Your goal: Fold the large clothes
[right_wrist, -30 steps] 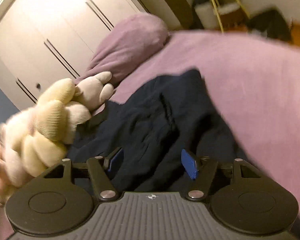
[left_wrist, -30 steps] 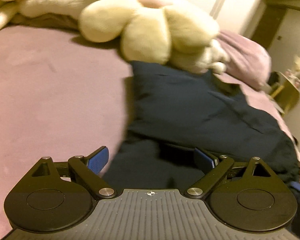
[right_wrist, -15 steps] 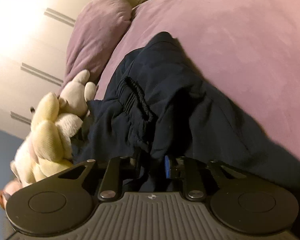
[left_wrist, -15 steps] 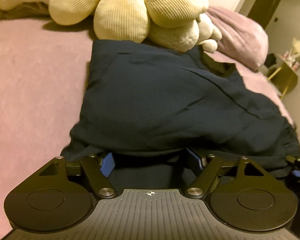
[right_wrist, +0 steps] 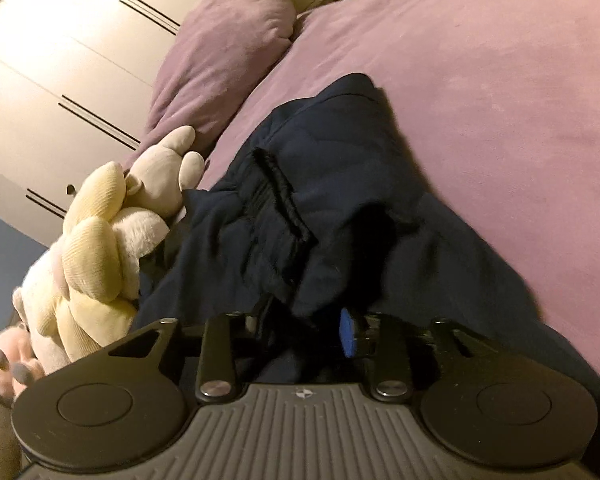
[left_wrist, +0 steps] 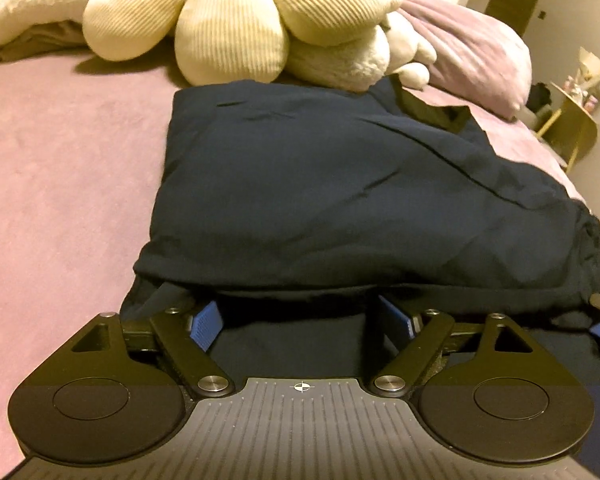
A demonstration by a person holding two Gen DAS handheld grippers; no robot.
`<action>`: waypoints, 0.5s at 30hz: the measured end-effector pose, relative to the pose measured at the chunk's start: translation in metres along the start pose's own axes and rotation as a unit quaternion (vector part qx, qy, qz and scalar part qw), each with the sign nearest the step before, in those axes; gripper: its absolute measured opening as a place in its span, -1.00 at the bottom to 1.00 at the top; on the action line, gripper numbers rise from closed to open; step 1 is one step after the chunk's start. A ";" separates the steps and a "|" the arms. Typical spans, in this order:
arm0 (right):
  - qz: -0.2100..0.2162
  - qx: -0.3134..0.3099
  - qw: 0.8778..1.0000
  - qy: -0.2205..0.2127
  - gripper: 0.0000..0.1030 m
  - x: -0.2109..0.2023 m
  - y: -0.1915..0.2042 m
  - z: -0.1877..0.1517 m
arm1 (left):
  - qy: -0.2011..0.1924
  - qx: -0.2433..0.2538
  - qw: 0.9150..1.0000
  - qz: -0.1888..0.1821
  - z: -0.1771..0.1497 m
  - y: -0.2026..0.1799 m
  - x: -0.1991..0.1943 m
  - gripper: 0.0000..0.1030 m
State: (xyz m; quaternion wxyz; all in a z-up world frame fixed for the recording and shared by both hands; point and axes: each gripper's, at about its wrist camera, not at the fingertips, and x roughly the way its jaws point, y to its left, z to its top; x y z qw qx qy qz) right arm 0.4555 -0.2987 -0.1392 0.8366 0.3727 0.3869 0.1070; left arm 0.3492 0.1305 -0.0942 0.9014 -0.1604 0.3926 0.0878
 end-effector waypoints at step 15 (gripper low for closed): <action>-0.086 -0.085 0.993 0.010 -0.33 0.013 0.035 -0.008 | 0.014 -0.048 0.999 -0.008 0.008 0.004 -0.001 0.77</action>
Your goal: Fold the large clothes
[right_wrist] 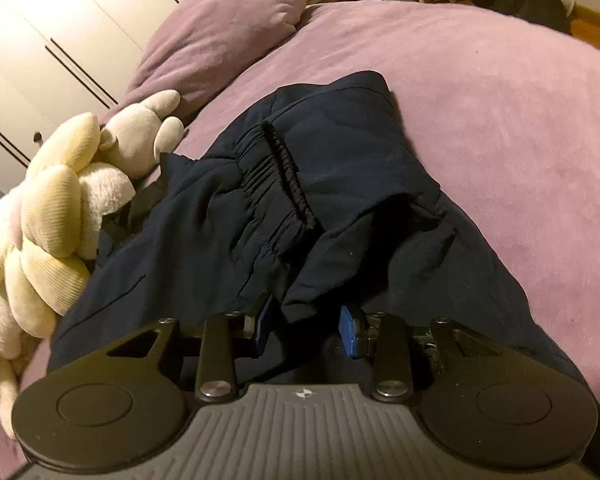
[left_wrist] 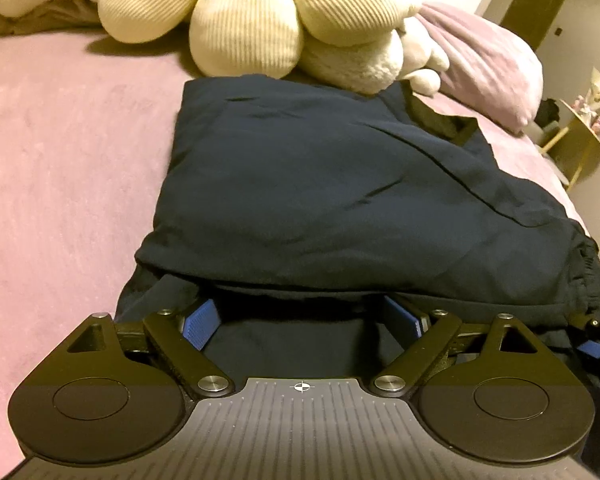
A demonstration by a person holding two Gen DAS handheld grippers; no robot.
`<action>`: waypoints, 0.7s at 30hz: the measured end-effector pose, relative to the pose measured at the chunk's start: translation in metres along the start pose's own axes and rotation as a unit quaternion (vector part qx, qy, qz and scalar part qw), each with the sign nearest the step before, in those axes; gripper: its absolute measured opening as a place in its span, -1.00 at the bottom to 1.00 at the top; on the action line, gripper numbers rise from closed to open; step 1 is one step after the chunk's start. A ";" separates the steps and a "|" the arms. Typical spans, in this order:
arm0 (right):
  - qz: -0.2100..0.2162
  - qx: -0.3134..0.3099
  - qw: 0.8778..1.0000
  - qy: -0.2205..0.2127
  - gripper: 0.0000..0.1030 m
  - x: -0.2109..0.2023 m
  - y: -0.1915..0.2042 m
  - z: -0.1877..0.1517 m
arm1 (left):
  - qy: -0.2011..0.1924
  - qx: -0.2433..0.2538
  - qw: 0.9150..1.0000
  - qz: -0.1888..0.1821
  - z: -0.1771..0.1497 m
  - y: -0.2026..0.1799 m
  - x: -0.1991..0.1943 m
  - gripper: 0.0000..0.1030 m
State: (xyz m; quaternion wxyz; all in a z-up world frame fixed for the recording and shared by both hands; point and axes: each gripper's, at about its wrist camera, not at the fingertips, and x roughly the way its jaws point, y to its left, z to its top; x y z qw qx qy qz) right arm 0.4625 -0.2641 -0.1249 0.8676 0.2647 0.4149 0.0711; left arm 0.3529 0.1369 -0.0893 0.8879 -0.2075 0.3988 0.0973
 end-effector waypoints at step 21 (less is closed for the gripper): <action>-0.041 -0.097 0.994 -0.014 -0.35 0.017 0.025 0.001 | 0.029 0.060 0.997 0.039 0.001 -0.019 0.011 0.92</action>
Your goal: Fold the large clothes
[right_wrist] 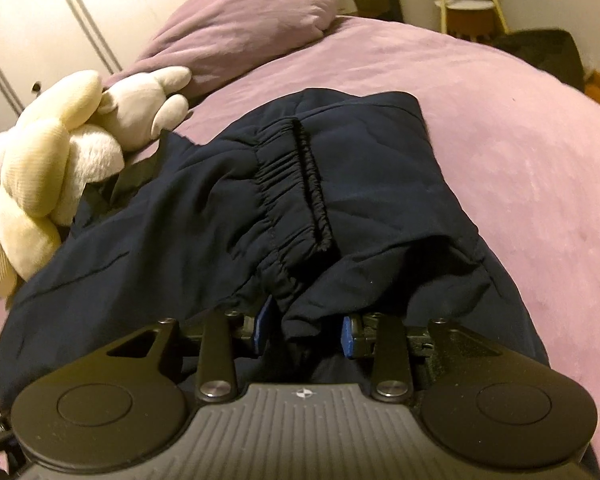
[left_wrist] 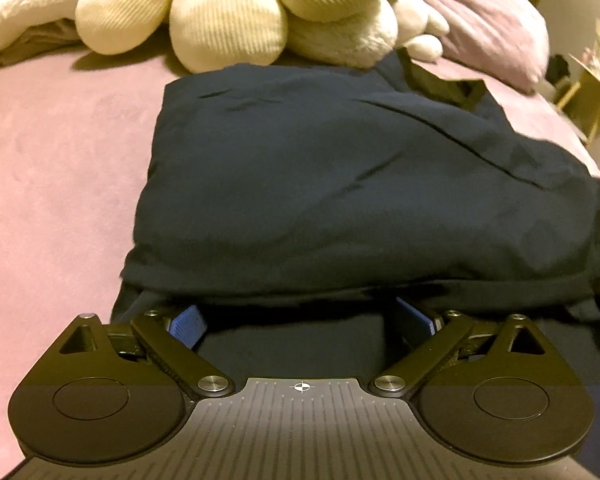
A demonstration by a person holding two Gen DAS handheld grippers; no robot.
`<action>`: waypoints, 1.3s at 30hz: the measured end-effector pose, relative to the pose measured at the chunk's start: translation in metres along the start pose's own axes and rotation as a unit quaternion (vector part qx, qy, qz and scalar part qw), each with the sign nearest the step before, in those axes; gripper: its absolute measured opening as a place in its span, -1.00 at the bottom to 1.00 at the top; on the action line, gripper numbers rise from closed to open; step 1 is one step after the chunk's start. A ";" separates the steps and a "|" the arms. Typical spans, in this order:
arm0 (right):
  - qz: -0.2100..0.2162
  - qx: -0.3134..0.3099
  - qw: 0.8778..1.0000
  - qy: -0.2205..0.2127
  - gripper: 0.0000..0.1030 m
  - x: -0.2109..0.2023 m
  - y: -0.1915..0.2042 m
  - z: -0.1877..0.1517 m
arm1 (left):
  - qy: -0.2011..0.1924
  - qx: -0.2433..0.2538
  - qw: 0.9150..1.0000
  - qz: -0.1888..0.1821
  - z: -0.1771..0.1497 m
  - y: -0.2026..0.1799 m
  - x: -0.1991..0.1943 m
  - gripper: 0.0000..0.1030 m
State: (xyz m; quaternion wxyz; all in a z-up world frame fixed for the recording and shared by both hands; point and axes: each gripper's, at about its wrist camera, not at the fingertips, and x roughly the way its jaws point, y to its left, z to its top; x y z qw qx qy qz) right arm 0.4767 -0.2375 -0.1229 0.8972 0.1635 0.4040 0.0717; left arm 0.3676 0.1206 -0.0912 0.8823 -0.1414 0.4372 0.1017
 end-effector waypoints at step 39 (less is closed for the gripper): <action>0.031 0.084 0.996 0.007 -0.18 -0.284 -0.180 -0.205 | 0.031 -0.180 0.976 -0.119 -0.248 0.167 -0.210 0.84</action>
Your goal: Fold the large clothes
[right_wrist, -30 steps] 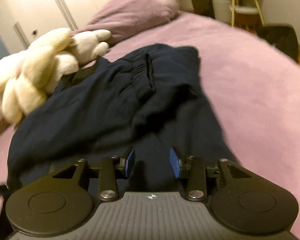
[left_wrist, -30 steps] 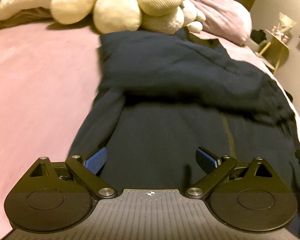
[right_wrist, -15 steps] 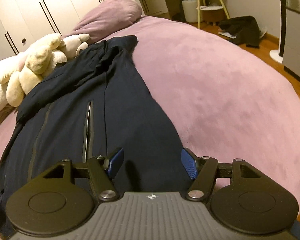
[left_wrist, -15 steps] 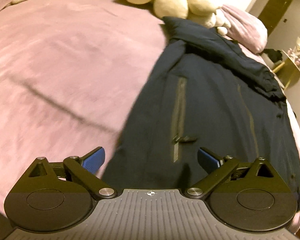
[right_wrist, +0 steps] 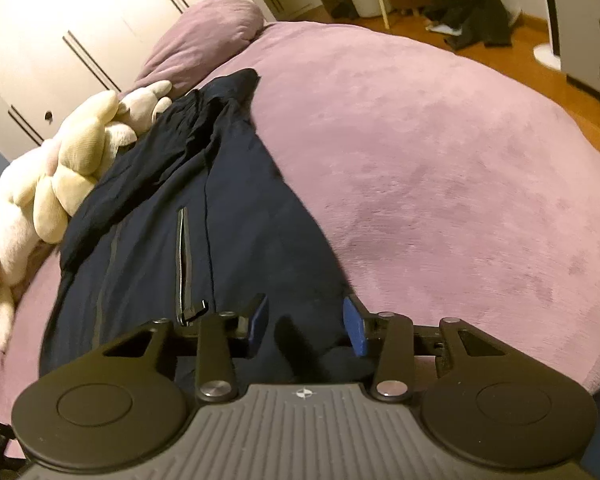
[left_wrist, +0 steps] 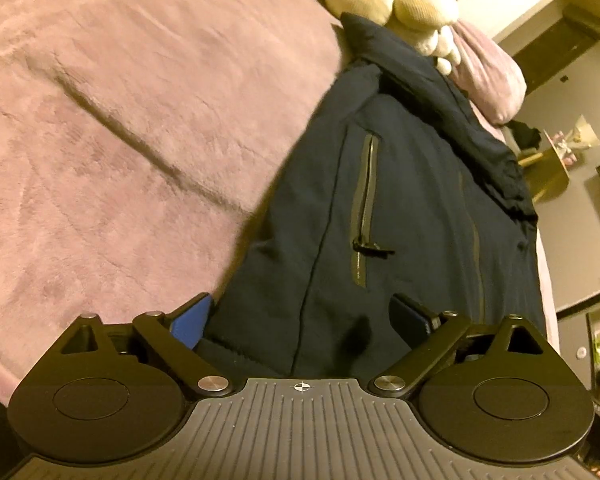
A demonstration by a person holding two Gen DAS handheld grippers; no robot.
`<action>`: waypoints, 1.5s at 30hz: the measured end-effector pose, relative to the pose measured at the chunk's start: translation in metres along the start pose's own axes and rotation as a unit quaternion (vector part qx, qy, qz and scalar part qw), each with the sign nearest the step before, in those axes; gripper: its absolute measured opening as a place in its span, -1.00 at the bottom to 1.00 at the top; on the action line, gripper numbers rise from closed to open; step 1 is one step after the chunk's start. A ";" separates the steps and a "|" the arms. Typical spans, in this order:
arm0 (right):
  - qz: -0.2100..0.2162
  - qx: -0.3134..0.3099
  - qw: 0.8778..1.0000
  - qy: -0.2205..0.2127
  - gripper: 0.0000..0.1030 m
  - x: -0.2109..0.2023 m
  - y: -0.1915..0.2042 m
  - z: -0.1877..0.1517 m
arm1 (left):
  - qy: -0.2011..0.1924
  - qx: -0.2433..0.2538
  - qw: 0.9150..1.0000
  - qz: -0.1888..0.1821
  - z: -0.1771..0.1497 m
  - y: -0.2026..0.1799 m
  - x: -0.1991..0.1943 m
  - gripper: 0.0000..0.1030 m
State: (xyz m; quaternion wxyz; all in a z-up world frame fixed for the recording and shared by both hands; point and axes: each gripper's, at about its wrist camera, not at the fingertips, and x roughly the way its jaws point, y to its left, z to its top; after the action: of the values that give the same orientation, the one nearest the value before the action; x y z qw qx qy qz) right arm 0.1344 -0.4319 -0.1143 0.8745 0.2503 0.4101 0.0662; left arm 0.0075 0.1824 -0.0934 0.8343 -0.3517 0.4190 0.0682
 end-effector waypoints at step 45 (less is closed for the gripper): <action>0.233 0.144 0.961 0.030 -0.61 0.031 0.034 0.087 | -0.054 -0.087 0.985 -0.135 0.132 -0.056 0.004 -0.54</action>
State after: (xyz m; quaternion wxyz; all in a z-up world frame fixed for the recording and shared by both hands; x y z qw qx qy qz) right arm 0.2234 -0.4260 -0.0723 0.7767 0.4602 0.3718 0.2162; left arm 0.1186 0.2245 -0.0135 0.8235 -0.4724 0.3141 0.0103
